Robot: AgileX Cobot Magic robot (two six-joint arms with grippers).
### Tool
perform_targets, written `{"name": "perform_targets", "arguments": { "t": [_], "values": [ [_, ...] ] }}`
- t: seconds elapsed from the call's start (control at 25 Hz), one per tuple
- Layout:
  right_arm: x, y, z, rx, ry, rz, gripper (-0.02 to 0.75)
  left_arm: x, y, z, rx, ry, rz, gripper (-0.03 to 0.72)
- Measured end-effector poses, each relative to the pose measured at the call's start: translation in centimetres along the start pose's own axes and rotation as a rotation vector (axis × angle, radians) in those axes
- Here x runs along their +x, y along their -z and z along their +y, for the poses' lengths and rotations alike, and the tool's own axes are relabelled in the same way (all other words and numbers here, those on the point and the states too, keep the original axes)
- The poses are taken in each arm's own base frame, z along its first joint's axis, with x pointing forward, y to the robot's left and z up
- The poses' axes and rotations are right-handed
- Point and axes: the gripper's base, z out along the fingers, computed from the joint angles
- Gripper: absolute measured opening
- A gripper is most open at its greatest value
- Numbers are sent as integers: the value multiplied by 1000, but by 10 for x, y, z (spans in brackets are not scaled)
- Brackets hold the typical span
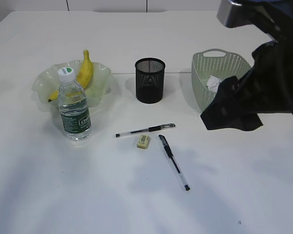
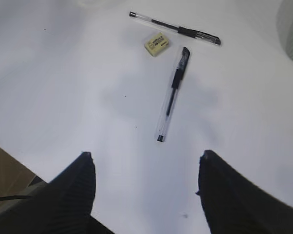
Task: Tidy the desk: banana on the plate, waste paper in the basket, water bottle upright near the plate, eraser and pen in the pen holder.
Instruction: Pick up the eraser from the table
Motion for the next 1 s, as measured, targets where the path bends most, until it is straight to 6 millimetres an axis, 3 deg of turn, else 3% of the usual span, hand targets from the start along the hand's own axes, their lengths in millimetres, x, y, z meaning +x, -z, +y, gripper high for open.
{"name": "perform_targets", "arguments": {
  "t": [0.36, 1.0],
  "values": [
    [-6, -3, 7, -80, -174, 9, 494, 2, 0, -3, 30, 8, 23, 236],
    [-73, -53, -4, 5, -347, 116, 494, 9, 1, -7, 74, 31, 101, 236]
  ]
}}
